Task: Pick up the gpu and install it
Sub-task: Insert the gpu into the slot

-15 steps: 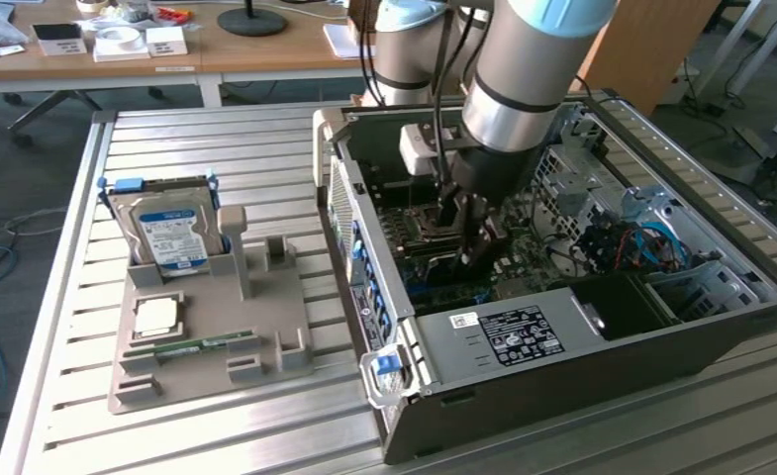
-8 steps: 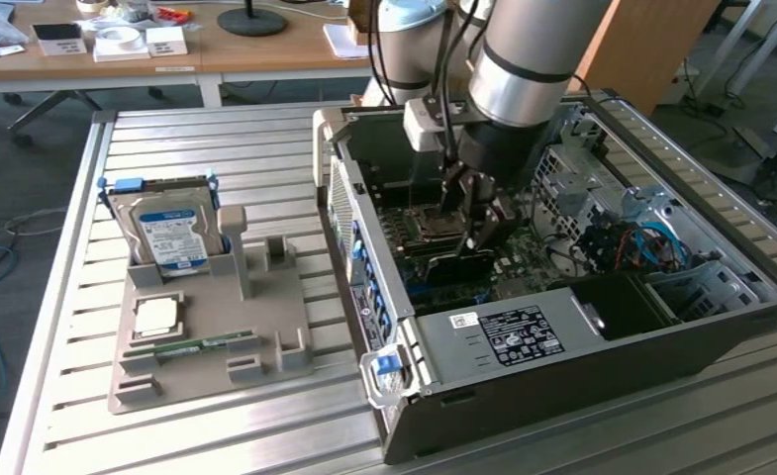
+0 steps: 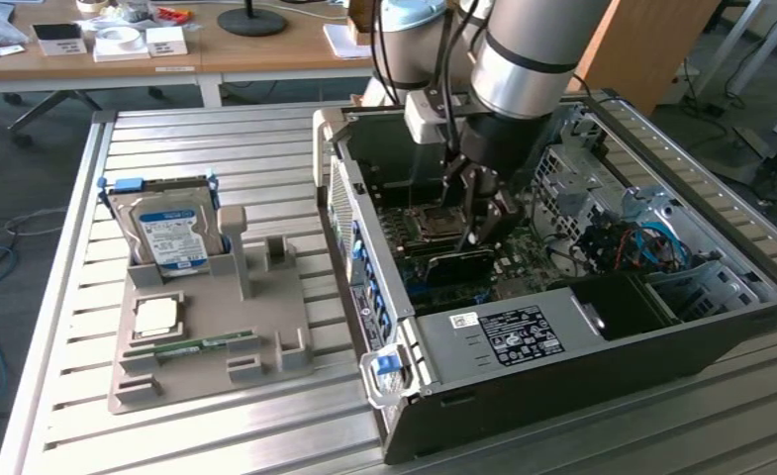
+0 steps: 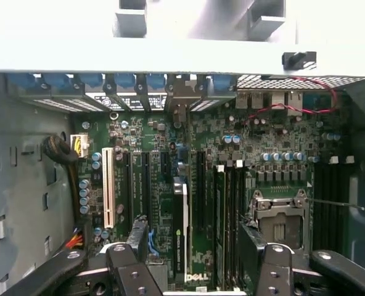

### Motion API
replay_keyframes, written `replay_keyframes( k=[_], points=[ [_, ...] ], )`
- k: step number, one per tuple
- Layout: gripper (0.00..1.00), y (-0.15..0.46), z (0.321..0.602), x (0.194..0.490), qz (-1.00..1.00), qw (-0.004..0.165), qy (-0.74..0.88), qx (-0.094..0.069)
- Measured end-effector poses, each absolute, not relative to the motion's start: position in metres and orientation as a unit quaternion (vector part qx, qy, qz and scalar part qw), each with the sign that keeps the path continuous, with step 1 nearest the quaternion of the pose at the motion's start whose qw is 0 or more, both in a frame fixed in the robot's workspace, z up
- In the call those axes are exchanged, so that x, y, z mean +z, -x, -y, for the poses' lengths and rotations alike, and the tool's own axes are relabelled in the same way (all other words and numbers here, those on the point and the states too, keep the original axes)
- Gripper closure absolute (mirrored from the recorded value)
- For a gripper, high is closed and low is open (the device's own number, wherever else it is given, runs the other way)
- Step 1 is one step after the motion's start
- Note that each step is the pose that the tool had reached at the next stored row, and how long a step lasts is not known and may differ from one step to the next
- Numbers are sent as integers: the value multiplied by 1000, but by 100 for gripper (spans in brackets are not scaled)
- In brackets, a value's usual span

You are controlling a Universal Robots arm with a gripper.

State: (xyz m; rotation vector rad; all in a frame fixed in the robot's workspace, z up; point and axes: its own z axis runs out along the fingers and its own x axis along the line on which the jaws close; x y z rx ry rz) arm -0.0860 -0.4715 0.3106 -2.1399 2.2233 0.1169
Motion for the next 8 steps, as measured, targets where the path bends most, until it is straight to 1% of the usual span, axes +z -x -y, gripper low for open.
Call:
replay_keyframes(
  k=[8],
  points=[
    [31,86,472,321,-720,27,693,38]
  ],
)
